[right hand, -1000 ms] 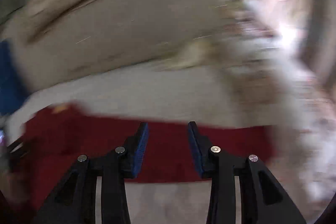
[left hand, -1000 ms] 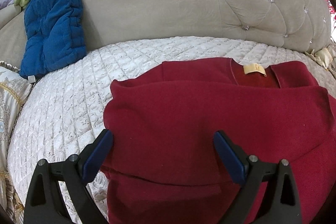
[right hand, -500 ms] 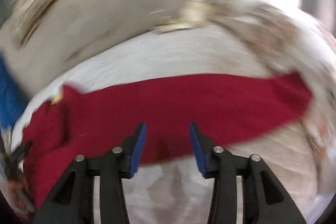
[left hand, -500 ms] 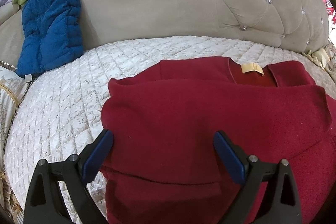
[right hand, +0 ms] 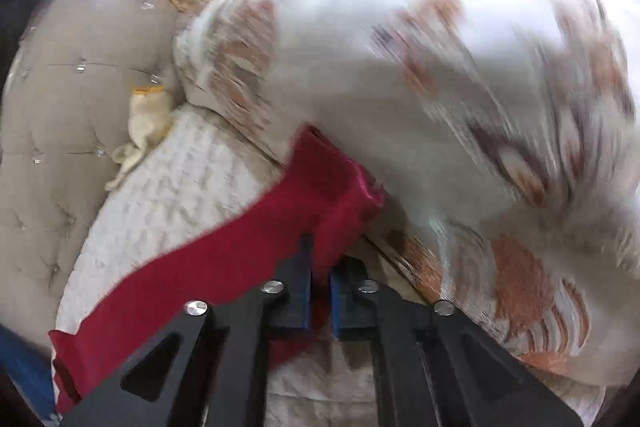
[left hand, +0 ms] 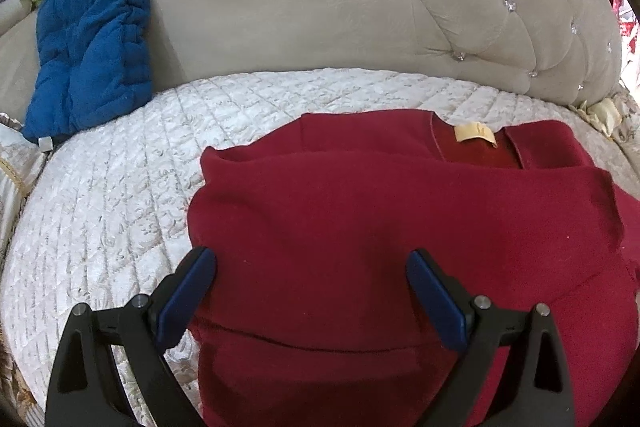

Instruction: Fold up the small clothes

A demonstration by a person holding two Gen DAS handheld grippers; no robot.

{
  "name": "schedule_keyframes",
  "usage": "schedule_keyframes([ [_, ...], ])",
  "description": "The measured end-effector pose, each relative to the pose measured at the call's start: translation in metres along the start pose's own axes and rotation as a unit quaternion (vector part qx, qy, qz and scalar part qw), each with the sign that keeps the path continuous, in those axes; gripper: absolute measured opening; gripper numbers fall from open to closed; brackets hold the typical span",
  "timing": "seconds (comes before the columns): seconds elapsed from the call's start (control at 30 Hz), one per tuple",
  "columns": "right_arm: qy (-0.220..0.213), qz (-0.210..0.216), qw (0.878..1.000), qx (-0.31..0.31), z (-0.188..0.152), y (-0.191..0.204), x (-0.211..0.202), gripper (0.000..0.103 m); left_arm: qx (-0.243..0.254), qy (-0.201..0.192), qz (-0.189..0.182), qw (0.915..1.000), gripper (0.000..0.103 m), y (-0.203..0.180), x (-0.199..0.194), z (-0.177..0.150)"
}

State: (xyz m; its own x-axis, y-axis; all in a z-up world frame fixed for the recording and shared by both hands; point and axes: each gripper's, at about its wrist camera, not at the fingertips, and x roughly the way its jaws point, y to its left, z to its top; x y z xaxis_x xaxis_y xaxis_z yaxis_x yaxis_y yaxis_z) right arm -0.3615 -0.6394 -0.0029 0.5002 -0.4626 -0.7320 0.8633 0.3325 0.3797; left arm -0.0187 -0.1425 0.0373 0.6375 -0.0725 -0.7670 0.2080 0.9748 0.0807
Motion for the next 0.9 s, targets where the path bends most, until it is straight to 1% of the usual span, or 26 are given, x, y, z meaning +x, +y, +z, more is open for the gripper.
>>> schedule_keyframes([
  [0.07,-0.019,0.027,0.999,-0.031,0.002,0.021,-0.021,0.0,-0.005,-0.001,-0.007,1.0,0.099,0.003,-0.003,0.002],
  [0.1,-0.025,0.049,0.997,-0.046,0.002,0.036,-0.034,0.0,-0.005,-0.002,-0.008,0.9999,0.099,0.005,-0.006,0.003],
  [0.13,-0.029,0.08,0.994,-0.066,0.001,0.054,-0.051,0.0,-0.006,-0.006,-0.007,0.9999,0.099,0.008,-0.01,0.006],
  [0.17,-0.029,0.111,0.989,-0.095,-0.002,0.077,-0.066,0.0,-0.011,-0.014,-0.006,0.9998,0.099,0.013,-0.015,0.009],
  [0.2,-0.027,0.134,0.983,-0.125,-0.007,0.101,-0.08,0.0,-0.021,-0.021,-0.008,0.9995,0.099,0.019,-0.02,0.012],
  [0.23,-0.022,0.157,0.975,-0.158,-0.016,0.127,-0.095,0.0,-0.029,-0.023,-0.011,0.9992,0.099,0.024,-0.023,0.015],
  [0.3,-0.003,0.226,0.95,-0.215,-0.04,0.188,-0.118,0.0,-0.055,-0.027,-0.022,0.9979,0.099,0.038,-0.029,0.02],
  [0.33,0.007,0.252,0.939,-0.235,-0.053,0.212,-0.124,0.0,-0.066,-0.027,-0.028,0.9971,0.099,0.045,-0.032,0.022],
  [0.37,0.024,0.279,0.924,-0.261,-0.07,0.244,-0.129,0.0,-0.075,-0.028,-0.032,0.9963,0.099,0.05,-0.034,0.023],
  [0.4,0.04,0.304,0.908,-0.284,-0.09,0.275,-0.13,0.0,-0.084,-0.03,-0.035,0.9954,0.099,0.056,-0.036,0.024],
  [0.47,0.063,0.337,0.883,-0.32,-0.128,0.325,-0.127,0.0,-0.097,-0.035,-0.036,0.994,0.099,0.064,-0.039,0.025],
  [0.5,0.074,0.345,0.872,-0.339,-0.152,0.352,-0.122,0.0,-0.104,-0.037,-0.037,0.9932,0.099,0.068,-0.039,0.025],
  [0.57,0.1,0.359,0.856,-0.359,-0.198,0.39,-0.105,0.0,-0.113,-0.037,-0.046,0.9919,0.099,0.073,-0.038,0.025],
  [0.6,0.115,0.357,0.851,-0.368,-0.224,0.408,-0.091,0.0,-0.115,-0.034,-0.051,0.9914,0.099,0.075,-0.037,0.025],
  [0.63,0.133,0.352,0.846,-0.377,-0.243,0.421,-0.076,0.0,-0.116,-0.034,-0.055,0.9912,0.099,0.075,-0.037,0.024],
  [0.67,0.172,0.343,0.836,-0.392,-0.267,0.434,-0.054,0.0,-0.115,-0.033,-0.06,0.991,0.099,0.074,-0.037,0.024],
  [0.7,0.209,0.334,0.826,-0.403,-0.289,0.436,-0.041,0.017,-0.11,-0.032,-0.066,0.9912,0.099,0.073,-0.037,0.023],
  [0.73,0.256,0.318,0.816,-0.41,-0.31,0.437,-0.024,0.022,-0.105,-0.033,-0.071,0.9915,0.099,0.07,-0.036,0.023],
  [0.77,0.267,0.316,0.813,-0.409,-0.315,0.434,-0.02,0.022,-0.098,-0.034,-0.076,0.9917,0.099,0.067,-0.037,0.023],
  [0.83,0.252,0.331,0.81,-0.413,-0.312,0.417,-0.03,0.022,-0.084,-0.034,-0.085,0.9922,0.099,0.058,-0.035,0.023],
  [0.87,0.24,0.331,0.811,-0.419,-0.303,0.408,-0.037,0.022,-0.077,-0.03,-0.089,0.9926,0.099,0.053,-0.033,0.024],
  [0.9,0.229,0.33,0.815,-0.418,-0.293,0.397,-0.044,0.023,-0.068,-0.024,-0.096,0.9928,0.099,0.047,-0.032,0.024],
])
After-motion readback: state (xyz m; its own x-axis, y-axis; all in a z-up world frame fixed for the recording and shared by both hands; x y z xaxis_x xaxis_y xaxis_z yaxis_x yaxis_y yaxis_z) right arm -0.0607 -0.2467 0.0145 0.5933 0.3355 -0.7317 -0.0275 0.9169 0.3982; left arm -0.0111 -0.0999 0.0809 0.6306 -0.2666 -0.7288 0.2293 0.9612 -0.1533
